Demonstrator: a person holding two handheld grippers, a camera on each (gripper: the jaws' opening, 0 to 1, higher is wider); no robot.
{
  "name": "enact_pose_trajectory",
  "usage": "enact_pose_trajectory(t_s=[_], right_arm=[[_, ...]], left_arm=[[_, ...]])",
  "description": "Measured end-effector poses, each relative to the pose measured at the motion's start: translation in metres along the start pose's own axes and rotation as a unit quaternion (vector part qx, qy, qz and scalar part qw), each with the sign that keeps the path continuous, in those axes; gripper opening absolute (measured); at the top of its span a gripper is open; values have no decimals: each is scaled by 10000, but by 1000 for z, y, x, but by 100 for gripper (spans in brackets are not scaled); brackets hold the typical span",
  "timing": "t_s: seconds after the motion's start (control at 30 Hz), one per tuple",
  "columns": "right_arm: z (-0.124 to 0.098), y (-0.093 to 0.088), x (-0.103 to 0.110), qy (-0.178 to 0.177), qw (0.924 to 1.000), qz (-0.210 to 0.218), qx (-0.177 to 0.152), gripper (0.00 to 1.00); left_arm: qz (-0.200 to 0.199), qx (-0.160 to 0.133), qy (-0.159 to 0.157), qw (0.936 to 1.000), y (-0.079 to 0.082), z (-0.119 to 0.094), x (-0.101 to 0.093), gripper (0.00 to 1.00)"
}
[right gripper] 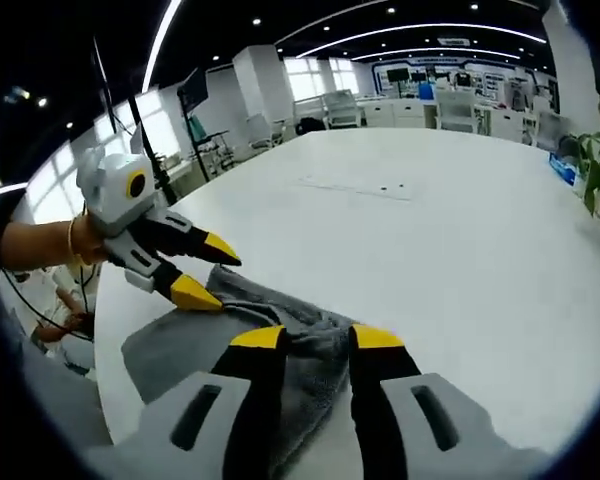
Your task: Fold the towel on the table until its edges align and the towel forms a compact rectangular stack.
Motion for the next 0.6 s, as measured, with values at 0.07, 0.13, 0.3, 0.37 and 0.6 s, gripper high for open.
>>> enact_pose_trajectory(t_s=[0.07, 0.13, 0.3, 0.37, 0.6], right_arm=[[-2, -3, -1, -65, 9999, -39, -103, 31], [-3, -7, -1, -66, 9999, 49, -70, 31], [1, -15, 1, -20, 9997, 251, -13, 22], [3, -17, 1, -15, 9996, 298, -1, 20], [16, -29, 1, -19, 9987, 483, 145, 13]], left_arm=[[-206, -123, 23, 9997, 0, -5, 1, 42], [-501, -307, -15, 9983, 0, -11, 3, 44], [-665, -61, 310, 9973, -16, -12, 10, 41], [-1002, 17, 374, 9943, -24, -10, 13, 35], [-1368, -50, 305, 9901, -31, 5, 11, 21]])
Point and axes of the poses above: the point that each gripper's makers call its tool centre point, and the gripper's own axes: z roughly forward along the fingers, x roughly to its left, y roughly out of its top, the point moved 10 cm from there along -z, roughly backward along the fingers, and after that the axes turned 15 degrees about -z, right-handed, at the moved point
